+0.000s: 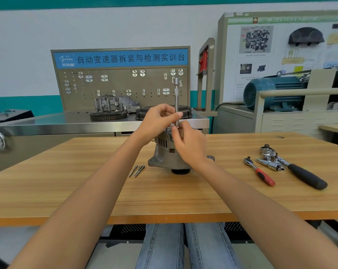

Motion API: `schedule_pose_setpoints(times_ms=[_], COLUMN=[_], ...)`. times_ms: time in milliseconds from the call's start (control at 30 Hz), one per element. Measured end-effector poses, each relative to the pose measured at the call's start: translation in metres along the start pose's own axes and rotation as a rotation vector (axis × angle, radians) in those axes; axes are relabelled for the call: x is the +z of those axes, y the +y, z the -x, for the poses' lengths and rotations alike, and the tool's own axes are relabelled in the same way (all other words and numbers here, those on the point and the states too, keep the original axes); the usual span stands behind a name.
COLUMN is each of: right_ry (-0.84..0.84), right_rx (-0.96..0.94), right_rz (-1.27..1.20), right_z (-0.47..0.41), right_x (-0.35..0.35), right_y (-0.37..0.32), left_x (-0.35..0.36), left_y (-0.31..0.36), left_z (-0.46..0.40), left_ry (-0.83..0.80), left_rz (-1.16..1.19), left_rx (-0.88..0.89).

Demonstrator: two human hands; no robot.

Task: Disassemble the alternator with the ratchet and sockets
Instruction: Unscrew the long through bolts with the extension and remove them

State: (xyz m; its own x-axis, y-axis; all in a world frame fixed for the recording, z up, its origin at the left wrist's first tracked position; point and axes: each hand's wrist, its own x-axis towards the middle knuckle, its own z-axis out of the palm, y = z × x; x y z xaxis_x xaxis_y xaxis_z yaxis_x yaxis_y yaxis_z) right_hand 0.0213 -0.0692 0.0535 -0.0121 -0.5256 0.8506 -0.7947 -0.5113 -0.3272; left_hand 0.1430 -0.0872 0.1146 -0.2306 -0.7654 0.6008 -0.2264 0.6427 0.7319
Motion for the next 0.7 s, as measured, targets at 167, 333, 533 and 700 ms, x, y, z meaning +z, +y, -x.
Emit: schedule_pose_setpoints(times_ms=[167,333,533,700], right_ry=[-0.024,-0.035,-0.007,-0.067], right_rx=[-0.031,-0.037,-0.044,-0.029], right_rz=[0.004,0.013,0.012,0.06], right_z=[-0.0017,-0.0021,-0.0003,-0.0036], right_x=[-0.0005,0.0001,0.0003,0.0005], right_y=[0.0038,0.0054,0.0033,0.0045], left_x=[0.0001,-0.0004,-0.0006,0.0009], left_y=[0.0013,0.0045,0.0001,-0.001], left_z=[0.0014,0.0041,0.0009,0.0001], left_ry=[-0.02,-0.037,-0.012,-0.009], left_rz=[-0.005,-0.016,-0.017,-0.009], left_rx=[0.013,0.038,0.029,0.024])
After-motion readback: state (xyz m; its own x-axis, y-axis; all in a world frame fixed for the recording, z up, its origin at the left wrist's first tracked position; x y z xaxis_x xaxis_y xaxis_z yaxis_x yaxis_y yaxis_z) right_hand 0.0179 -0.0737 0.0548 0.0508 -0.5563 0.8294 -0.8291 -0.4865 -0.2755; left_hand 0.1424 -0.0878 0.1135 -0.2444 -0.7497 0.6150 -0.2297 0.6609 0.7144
